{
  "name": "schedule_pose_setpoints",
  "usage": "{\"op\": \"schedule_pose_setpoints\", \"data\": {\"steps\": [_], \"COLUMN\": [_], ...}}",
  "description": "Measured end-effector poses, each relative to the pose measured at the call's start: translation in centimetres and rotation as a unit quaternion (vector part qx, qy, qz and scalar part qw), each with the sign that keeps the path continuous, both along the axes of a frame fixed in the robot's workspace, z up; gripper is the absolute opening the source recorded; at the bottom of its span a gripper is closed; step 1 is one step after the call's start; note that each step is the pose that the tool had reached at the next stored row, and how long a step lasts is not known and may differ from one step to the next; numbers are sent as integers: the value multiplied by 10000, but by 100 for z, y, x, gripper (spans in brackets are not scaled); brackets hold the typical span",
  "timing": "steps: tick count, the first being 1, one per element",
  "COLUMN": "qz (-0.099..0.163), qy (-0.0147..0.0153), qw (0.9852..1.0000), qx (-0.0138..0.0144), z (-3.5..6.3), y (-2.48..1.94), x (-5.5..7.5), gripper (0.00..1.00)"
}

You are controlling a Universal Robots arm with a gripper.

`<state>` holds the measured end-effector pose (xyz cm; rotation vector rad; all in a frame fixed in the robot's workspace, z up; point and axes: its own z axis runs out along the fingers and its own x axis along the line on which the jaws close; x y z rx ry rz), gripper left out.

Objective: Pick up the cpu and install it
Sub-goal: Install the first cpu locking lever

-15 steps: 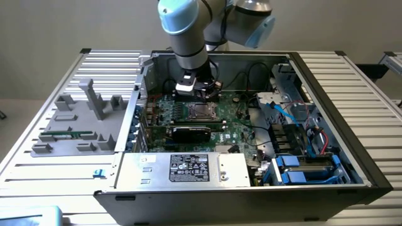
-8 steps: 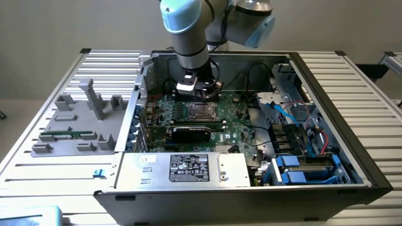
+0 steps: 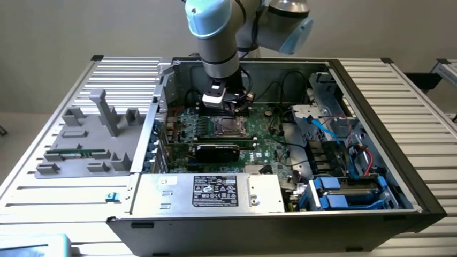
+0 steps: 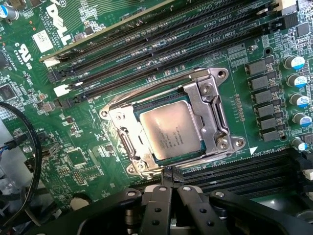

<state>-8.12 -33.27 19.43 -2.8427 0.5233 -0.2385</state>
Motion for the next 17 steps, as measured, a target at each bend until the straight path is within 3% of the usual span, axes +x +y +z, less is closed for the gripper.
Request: {"op": "schedule_pose_setpoints", "data": {"steps": [17], "qz": [-1], "qy": [81], "qw": [10000], "qx": [0], "z": [4], "y": [-8], "x": [56], "gripper": [11]}}
